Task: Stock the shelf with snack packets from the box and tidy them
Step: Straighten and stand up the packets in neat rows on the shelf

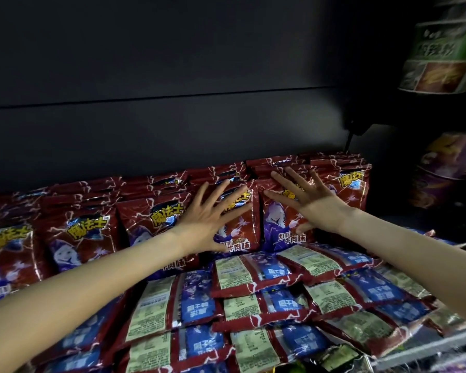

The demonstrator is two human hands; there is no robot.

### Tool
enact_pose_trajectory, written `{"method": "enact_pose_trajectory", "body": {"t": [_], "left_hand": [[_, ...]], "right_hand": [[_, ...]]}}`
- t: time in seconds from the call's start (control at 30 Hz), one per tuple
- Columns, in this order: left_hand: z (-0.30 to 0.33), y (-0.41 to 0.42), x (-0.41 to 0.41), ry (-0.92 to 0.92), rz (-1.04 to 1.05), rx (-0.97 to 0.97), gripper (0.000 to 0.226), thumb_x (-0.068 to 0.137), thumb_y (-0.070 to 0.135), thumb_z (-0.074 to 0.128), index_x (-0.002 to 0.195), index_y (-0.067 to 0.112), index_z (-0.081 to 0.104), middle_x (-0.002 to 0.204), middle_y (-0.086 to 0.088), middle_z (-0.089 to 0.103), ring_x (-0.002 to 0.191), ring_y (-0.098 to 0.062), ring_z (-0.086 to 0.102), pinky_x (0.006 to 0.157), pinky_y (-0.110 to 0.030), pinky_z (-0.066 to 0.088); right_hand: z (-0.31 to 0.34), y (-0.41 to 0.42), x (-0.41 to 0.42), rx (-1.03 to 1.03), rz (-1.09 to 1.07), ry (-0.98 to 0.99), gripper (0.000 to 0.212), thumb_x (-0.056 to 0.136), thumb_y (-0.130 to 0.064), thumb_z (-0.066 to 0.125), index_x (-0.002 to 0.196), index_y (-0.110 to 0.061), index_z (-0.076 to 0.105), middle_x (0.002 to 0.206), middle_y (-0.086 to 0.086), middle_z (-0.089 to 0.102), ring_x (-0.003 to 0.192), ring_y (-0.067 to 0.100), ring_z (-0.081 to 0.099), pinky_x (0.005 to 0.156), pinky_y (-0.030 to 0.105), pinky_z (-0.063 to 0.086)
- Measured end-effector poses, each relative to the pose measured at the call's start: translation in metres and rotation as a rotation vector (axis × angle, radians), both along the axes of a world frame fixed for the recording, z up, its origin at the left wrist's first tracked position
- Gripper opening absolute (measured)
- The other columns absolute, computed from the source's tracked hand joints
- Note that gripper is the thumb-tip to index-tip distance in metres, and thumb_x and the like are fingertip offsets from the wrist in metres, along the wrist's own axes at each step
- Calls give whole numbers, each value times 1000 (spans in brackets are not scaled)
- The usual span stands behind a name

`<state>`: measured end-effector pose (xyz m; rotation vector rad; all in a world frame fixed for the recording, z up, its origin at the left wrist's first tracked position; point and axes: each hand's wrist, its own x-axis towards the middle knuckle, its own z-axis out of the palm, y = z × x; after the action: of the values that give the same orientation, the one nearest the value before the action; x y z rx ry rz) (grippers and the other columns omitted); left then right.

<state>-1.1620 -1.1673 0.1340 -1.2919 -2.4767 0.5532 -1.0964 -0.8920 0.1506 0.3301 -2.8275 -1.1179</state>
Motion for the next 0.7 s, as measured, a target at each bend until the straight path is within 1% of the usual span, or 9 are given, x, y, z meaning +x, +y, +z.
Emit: {"method": "enact_pose_trajectory", "body": {"t": [0.13, 0.2, 0.27, 0.3, 0.37, 0.4, 0.47, 0.57, 0.7], "left_hand": [[4, -2, -2, -45, -24, -24, 111, 74, 75, 52, 140, 40, -30, 142, 3, -47, 132, -29, -41, 109, -59, -16], [5, -5, -3, -55, -29, -27, 110, 74, 73, 53, 140, 40, -28, 143, 4, -46, 131, -28, -42, 109, -58, -17], [6, -5, -3, -79, -35, -5, 103, 77, 70, 51, 142, 42, -24, 144, 6, -45, 131, -26, -42, 109, -57, -19], [8, -5, -1, -102, -35, 20, 97, 80, 69, 49, 143, 44, -20, 144, 8, -44, 132, -24, -42, 109, -55, -20], [13, -2, 4, -137, -26, 85, 81, 85, 65, 44, 146, 45, -6, 149, 11, -35, 135, -21, -37, 111, -52, -19], [16, 1, 8, -141, -19, 111, 74, 87, 64, 42, 147, 45, 2, 152, 12, -28, 137, -19, -33, 112, -51, -18], [21, 8, 15, -127, 0, 149, 65, 90, 61, 39, 146, 42, 13, 156, 11, -15, 141, -16, -23, 114, -49, -14], [23, 19, 27, -103, 39, 204, 61, 92, 57, 37, 147, 36, 21, 158, 5, 0, 144, -16, -9, 117, -44, -7], [18, 36, 44, -83, 121, 188, 65, 91, 58, 39, 148, 34, 19, 158, -2, 1, 145, -22, 4, 115, -40, 0]], "right_hand": [[0, -1, -2, -101, 45, -22, 134, 50, -72, 71, 149, -31, -9, 158, 11, -5, 144, 38, 5, 107, 68, 13], [1, -1, -3, -219, 115, -13, 125, 64, -63, 71, 145, -37, -21, 155, 5, -25, 144, 35, -13, 110, 65, -2], [14, -4, 9, -405, 89, -89, 106, 80, -57, 61, 142, -43, -23, 151, -2, -34, 141, 26, -28, 115, 53, -8], [25, -6, 19, -504, 72, -126, 95, 84, -54, 57, 144, -45, -16, 155, -4, -25, 143, 22, -23, 118, 46, -3], [43, -2, 42, -652, 89, -115, 76, 89, -51, 52, 147, -45, 3, 156, 0, 17, 141, 22, 20, 113, 31, 23], [49, 4, 55, -708, 121, -75, 68, 90, -50, 51, 146, -44, 14, 146, -2, 37, 129, 18, 40, 105, 28, 34], [54, 24, 78, -824, 176, -23, 51, 88, -50, 52, 136, -40, 38, 124, -8, 58, 108, 10, 58, 94, 29, 47], [49, 68, 109, -963, 186, -41, 34, 82, -53, 55, 112, -37, 59, 101, -19, 64, 91, 1, 62, 82, 36, 54], [39, 113, 129, -975, 118, -205, 41, 73, -63, 62, 109, -45, 56, 108, -30, 53, 106, -4, 47, 91, 23, 41]]}}
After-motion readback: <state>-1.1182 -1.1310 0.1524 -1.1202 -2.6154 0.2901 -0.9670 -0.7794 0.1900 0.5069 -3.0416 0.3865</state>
